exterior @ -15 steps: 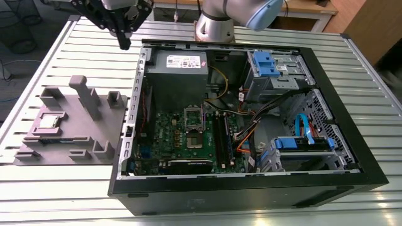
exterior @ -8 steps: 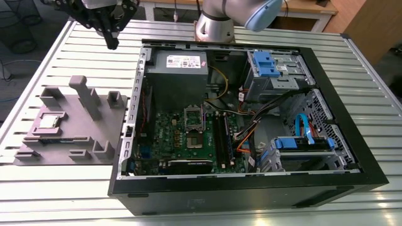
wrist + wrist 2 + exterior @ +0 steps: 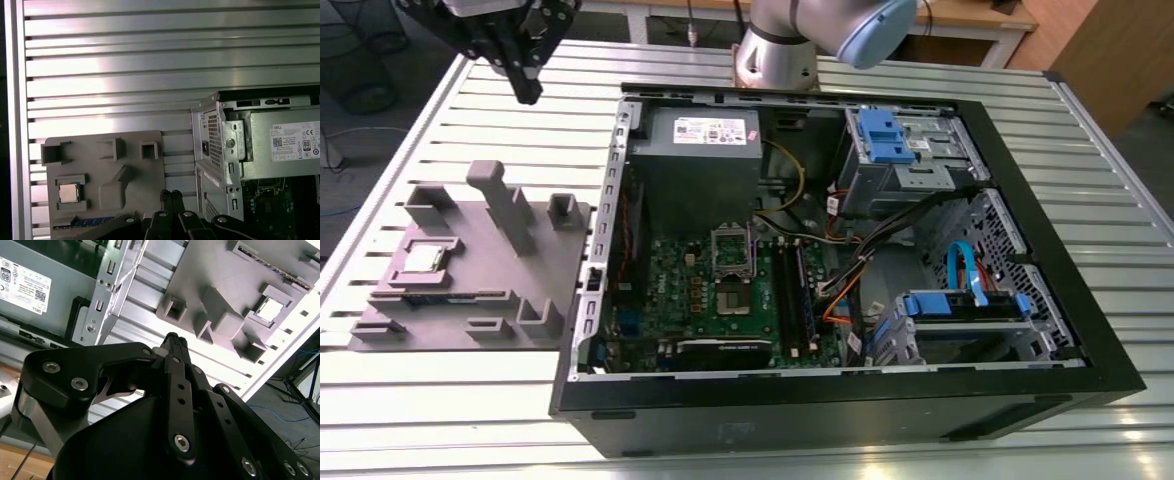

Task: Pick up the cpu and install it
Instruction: 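Reach for the cpu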

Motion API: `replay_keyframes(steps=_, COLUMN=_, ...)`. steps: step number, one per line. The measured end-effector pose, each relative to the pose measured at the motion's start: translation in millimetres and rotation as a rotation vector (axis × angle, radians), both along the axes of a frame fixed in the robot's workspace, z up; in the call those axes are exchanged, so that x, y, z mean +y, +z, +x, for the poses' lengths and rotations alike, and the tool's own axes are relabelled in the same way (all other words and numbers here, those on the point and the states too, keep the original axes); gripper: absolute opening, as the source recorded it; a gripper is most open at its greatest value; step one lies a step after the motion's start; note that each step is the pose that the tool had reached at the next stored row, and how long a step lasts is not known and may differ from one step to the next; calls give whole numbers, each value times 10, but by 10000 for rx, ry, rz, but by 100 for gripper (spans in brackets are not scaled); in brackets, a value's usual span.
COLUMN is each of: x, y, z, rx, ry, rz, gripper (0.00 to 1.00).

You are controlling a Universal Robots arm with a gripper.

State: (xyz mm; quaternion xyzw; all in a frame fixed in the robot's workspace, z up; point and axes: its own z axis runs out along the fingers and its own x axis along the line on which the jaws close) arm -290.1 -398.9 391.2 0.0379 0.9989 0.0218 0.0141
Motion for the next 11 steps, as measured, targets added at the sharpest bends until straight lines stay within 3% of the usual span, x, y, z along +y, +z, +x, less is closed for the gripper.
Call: replay_keyframes(steps=11, x=0, y=-16, z=-320, rx=1, ry=1, rz=-1, gripper=11)
